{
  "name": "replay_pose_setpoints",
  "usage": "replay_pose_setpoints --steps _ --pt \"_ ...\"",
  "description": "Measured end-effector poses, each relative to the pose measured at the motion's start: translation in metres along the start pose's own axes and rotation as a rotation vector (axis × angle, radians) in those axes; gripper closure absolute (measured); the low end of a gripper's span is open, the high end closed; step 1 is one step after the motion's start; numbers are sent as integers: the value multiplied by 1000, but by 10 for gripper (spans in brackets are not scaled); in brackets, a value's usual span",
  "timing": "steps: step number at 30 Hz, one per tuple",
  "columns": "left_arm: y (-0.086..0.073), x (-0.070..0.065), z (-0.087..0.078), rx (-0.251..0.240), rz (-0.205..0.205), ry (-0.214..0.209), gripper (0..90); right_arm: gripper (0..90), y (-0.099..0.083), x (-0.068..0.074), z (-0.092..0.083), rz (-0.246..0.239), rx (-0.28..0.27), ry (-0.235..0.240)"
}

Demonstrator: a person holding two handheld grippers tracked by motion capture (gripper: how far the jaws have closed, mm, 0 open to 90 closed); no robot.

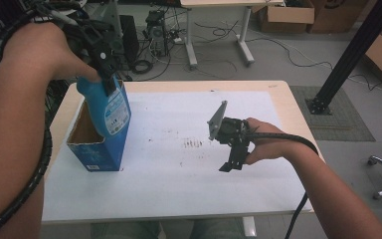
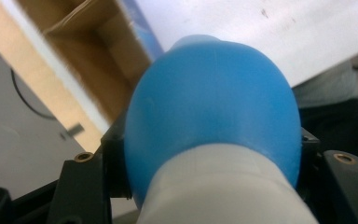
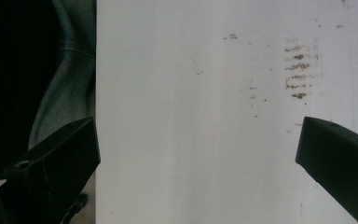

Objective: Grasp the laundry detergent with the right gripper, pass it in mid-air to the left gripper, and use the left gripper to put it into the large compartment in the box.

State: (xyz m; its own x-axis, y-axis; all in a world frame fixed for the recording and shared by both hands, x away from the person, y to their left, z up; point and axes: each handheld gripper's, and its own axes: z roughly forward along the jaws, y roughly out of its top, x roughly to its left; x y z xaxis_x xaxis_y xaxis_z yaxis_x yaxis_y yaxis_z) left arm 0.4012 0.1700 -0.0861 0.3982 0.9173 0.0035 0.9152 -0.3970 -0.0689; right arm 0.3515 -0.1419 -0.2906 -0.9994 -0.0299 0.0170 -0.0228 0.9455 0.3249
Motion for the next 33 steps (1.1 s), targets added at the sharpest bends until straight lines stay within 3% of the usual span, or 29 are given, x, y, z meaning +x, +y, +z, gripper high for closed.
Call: replay_pose_setpoints --steps 9,15,20,26,33 --pt "-4 38 4 -16 -197 -19 380 0 4 3 2 -17 37 7" --pt "-6 61 16 -25 -278 -12 381 0 5 1 4 -13 43 7" --pt "-7 76 29 -30 -300 -15 381 0 6 0 7 -13 49 11" --pt "-3 81 45 -38 -303 -18 381 0 6 -1 9 -7 44 15" --pt "4 83 78 -26 -298 -19 381 0 4 -2 15 2 50 19"
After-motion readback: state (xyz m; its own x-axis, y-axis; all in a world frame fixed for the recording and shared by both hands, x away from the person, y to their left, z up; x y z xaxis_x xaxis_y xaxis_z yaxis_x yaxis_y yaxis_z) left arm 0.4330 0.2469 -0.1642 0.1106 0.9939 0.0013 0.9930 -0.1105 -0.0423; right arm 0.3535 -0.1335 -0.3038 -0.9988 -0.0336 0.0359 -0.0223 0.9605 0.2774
